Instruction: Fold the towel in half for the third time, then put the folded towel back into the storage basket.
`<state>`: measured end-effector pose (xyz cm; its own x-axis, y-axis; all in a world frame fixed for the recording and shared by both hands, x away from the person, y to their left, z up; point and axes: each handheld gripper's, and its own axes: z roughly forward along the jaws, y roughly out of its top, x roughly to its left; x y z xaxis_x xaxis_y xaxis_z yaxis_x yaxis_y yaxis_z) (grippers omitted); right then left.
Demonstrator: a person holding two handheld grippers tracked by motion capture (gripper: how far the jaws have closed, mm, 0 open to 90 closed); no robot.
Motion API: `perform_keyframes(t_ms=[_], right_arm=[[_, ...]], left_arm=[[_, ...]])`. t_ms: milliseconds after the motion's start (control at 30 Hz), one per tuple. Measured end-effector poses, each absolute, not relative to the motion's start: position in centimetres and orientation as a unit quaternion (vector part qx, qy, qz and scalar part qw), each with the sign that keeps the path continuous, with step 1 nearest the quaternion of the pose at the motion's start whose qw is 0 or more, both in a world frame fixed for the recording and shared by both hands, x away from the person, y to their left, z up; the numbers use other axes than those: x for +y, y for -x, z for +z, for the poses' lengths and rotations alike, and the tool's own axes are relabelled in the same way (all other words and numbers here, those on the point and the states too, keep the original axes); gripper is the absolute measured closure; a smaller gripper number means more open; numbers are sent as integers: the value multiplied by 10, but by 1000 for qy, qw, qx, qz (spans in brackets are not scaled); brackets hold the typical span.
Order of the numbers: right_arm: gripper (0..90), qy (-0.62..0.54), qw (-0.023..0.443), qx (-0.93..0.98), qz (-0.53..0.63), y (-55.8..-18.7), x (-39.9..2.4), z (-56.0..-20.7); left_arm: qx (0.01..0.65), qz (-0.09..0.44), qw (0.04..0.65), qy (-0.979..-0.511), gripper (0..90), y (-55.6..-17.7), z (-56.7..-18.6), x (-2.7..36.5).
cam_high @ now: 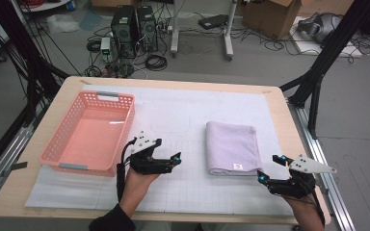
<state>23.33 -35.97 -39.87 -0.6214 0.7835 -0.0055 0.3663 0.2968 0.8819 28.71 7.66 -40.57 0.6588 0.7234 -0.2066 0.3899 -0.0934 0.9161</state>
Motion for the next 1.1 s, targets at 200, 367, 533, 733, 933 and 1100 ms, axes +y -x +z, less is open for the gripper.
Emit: perform_keyframes(t_ms=[200,367,533,733,933,1100], right_arm=[[180,-373,229,772,462,-234,-360,-398],[180,-376,231,769,463,-235,-363,-398],[180,-376,230,772,458,-236,-364,-400],[180,-379,225,772,458,-236,-363,-401],[180,-381,223,771,459,-236,-366,-404],[180,-390,224,764,464,-235,-372,-404]], left_arm=[[382,148,558,-722,132,-287,-404,74],[381,145,559,-722,136,-290,-403,69],[379,139,555,-727,136,-295,-400,65],[378,128,544,-738,136,-304,-399,53],[380,106,545,-740,136,-319,-401,34],[383,90,538,-746,137,-332,-406,17]])
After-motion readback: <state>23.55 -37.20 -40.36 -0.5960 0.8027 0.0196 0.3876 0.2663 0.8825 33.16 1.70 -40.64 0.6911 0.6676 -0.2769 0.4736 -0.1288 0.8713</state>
